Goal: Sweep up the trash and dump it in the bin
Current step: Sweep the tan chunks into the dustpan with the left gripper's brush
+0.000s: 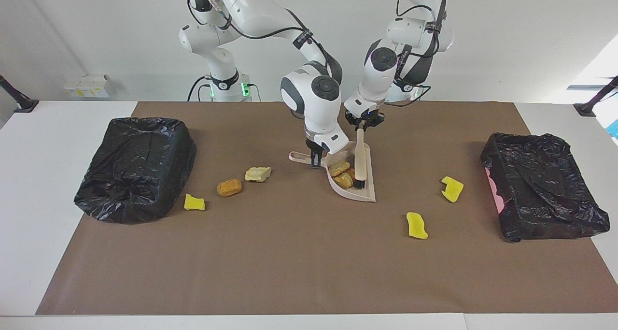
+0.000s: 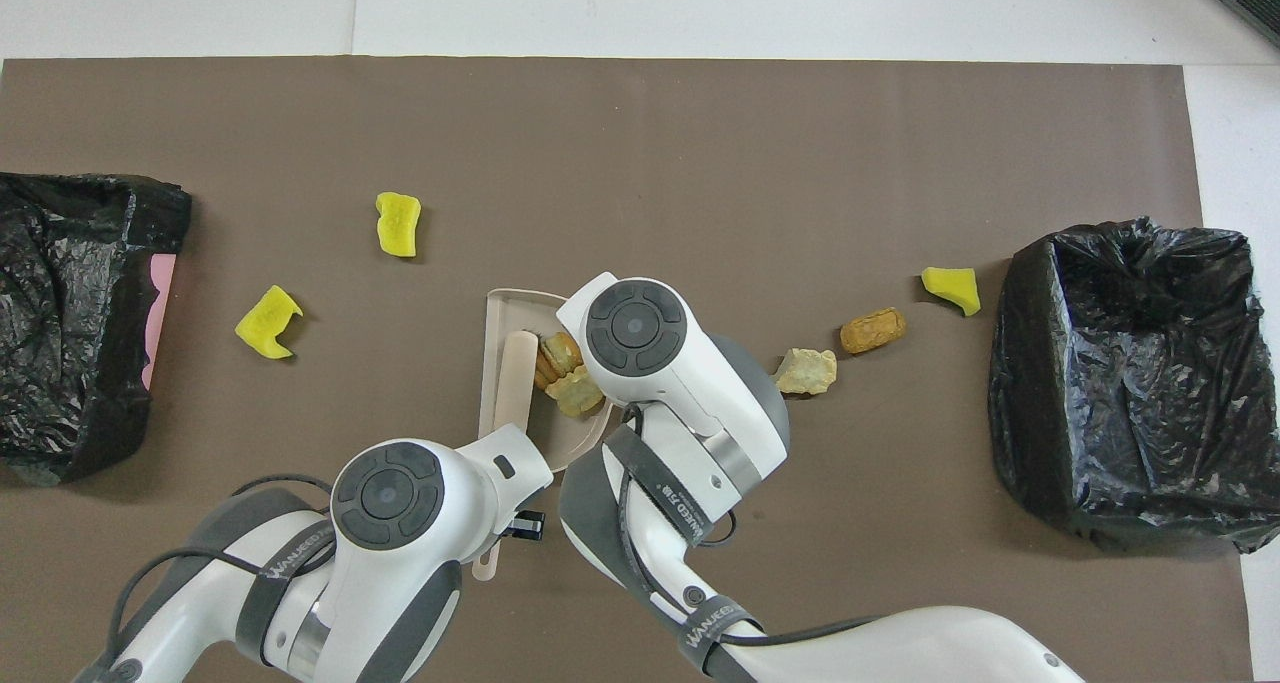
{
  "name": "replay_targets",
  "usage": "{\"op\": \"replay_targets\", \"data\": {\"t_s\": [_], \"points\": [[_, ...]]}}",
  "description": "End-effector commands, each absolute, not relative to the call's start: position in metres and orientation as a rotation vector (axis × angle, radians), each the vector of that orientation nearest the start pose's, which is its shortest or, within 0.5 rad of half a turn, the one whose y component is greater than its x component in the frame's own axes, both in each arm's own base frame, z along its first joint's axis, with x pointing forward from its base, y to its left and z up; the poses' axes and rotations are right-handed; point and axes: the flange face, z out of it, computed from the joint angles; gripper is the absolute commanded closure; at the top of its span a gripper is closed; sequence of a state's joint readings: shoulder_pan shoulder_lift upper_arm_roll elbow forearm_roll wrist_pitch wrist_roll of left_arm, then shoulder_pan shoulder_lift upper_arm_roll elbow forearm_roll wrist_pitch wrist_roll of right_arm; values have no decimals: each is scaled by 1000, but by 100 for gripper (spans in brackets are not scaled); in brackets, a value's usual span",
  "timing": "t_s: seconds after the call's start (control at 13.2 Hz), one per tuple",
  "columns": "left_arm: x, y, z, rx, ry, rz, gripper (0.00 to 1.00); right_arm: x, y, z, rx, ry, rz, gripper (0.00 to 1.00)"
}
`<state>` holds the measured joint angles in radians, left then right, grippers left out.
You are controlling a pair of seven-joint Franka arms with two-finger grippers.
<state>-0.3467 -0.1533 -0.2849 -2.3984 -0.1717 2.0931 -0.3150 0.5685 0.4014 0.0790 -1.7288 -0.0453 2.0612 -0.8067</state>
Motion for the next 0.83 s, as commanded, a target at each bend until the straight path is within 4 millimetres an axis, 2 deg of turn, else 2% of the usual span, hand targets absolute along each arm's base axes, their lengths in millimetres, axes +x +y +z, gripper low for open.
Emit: {"op": "replay_targets", "data": {"t_s": [0.0,0.08,0.23,0.38,0.45,0.53,0.6,0.75], "points": [[389,-260,400,-3126,345,418,100,528,377,353,-2359,-2079,90,100],[395,-249,409,-3130,311,429,100,530,374,354,-2363,-2077,90,100],[414,-213,425,-3162,223,393,100,532,373,356,-2366,-2074,86,100],[424,-193,426,-3170,212,364,100,532,373,356,-2366,-2074,85,100],[440,-165,426,-3147,166,313,100,532,373,356,-2366,-2074,85,100],[452,-140,428,-3113,194,265,100,532,373,356,-2366,-2074,85,100],[460,-125,425,-3103,207,257,100,532,373,355,-2366,-2072,88,100],[473,-81,426,-3090,106,248,100,536,368,357,-2363,-2075,81,100]]}}
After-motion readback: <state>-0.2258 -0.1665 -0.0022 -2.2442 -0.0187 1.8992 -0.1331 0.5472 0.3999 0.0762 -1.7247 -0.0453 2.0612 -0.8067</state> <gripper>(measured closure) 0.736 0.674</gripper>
